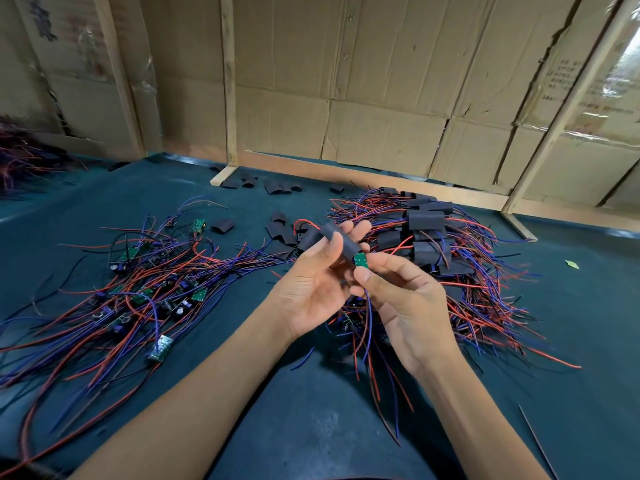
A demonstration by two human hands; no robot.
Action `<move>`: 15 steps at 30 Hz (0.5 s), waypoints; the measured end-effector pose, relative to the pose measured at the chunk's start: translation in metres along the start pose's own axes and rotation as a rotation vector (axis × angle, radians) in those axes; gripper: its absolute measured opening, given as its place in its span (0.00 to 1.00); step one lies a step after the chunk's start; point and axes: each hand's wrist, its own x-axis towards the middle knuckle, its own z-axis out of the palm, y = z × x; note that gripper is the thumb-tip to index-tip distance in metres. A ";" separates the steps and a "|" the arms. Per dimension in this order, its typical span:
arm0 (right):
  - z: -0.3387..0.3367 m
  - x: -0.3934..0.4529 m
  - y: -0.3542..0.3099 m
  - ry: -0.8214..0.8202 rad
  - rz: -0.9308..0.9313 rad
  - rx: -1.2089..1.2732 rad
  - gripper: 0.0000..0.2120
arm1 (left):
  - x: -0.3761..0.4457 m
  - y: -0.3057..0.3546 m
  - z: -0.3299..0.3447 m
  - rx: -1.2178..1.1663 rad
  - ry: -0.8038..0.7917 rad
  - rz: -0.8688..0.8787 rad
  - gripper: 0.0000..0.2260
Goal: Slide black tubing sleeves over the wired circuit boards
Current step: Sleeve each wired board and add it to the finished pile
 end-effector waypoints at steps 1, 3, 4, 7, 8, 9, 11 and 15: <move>-0.001 0.000 0.000 0.009 0.000 0.006 0.11 | 0.000 0.000 0.001 0.012 0.005 0.004 0.27; -0.003 0.002 -0.001 0.038 0.011 0.027 0.13 | 0.000 0.000 0.000 0.055 0.008 0.003 0.29; -0.003 0.002 -0.002 0.052 0.020 0.036 0.13 | 0.000 0.000 0.000 0.074 0.006 0.006 0.29; -0.003 0.003 -0.003 0.065 0.050 0.037 0.14 | 0.000 0.001 -0.001 0.074 -0.009 0.006 0.25; -0.003 0.002 -0.004 0.069 0.060 0.032 0.14 | 0.000 0.001 -0.001 0.058 -0.024 0.001 0.24; -0.003 0.002 -0.004 0.076 0.069 0.024 0.13 | 0.000 0.001 -0.001 0.044 -0.039 -0.002 0.22; -0.002 0.002 -0.005 0.086 0.085 0.000 0.09 | 0.000 0.000 -0.001 0.051 -0.052 -0.003 0.21; -0.006 0.002 -0.005 0.070 0.136 -0.016 0.07 | 0.002 0.000 -0.006 0.097 -0.044 0.015 0.20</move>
